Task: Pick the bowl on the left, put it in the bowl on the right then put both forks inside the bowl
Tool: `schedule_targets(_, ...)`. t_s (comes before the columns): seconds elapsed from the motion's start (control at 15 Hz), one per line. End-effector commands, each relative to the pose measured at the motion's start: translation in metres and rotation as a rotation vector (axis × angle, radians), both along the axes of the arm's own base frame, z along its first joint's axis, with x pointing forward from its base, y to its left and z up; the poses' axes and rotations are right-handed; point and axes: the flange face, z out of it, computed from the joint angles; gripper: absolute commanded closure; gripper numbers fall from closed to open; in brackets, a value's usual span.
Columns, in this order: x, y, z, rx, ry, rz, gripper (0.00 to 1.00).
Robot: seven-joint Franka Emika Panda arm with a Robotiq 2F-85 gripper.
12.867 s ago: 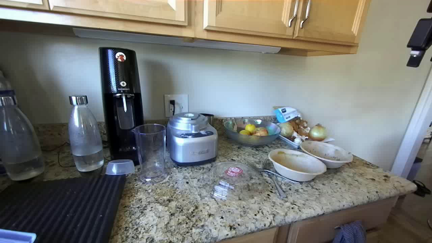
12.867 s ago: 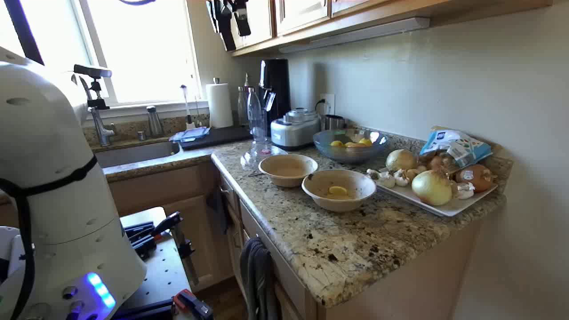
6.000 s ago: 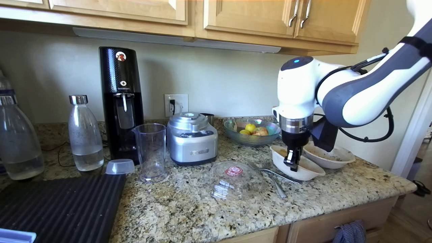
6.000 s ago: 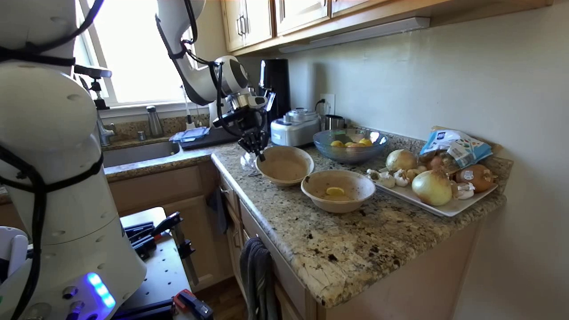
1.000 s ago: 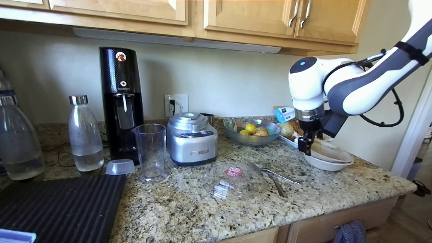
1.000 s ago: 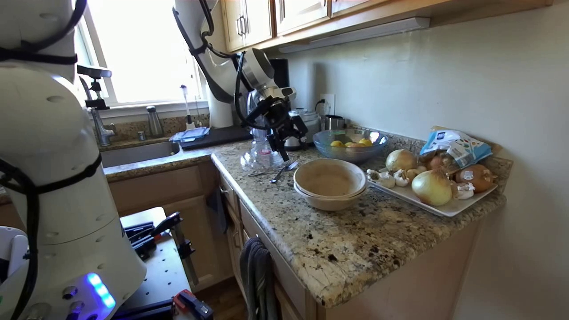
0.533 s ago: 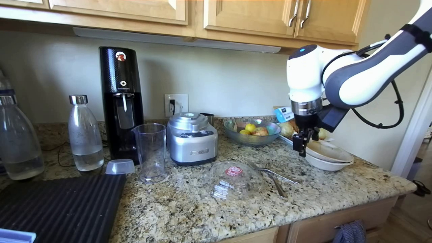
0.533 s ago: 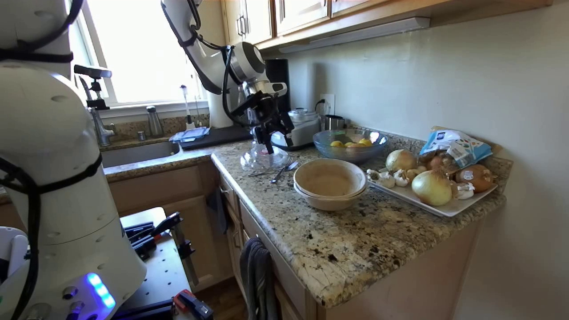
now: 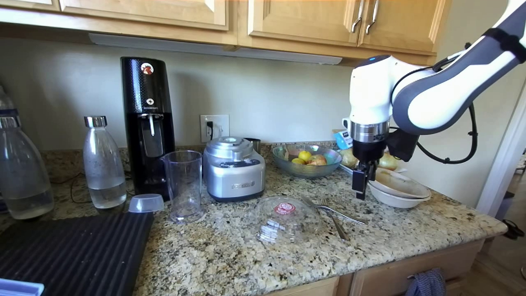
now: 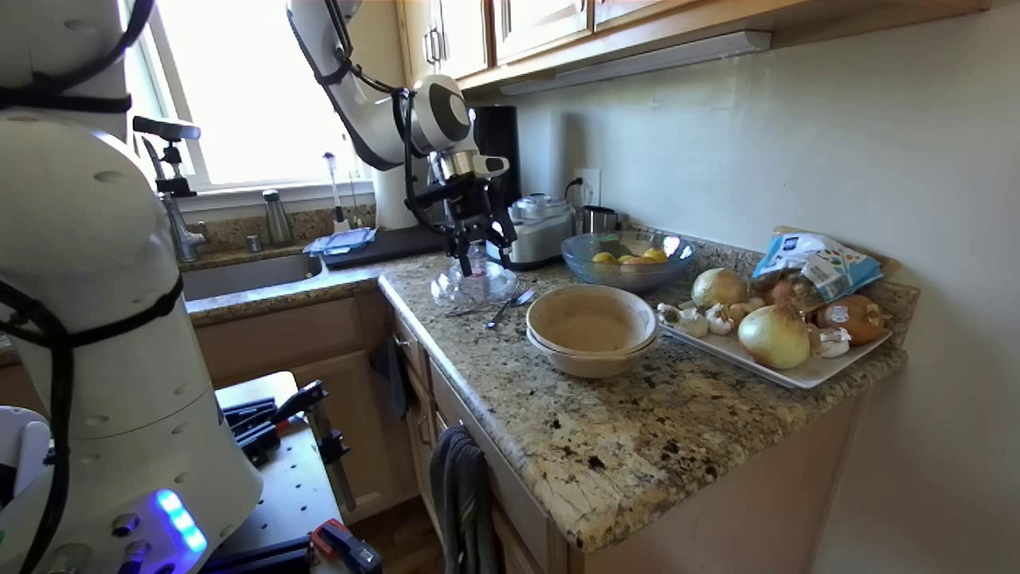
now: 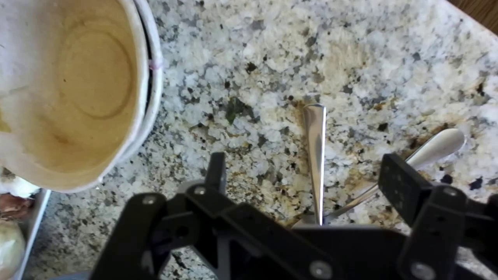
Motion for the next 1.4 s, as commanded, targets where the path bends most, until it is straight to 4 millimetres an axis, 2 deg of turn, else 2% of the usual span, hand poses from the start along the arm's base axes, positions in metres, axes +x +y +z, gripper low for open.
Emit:
schedule_targets(0.0,-0.002,0.001,-0.013,0.056,0.047,0.068,0.0)
schedule_targets(0.47,0.006,0.005,-0.038,0.108,0.098,0.154,0.0)
schedule_targets(0.93,0.005,0.007,-0.038,0.087,0.103,0.129,0.0)
schedule_targets(1.33,0.029,0.01,-0.057,0.1,0.084,0.151,0.0)
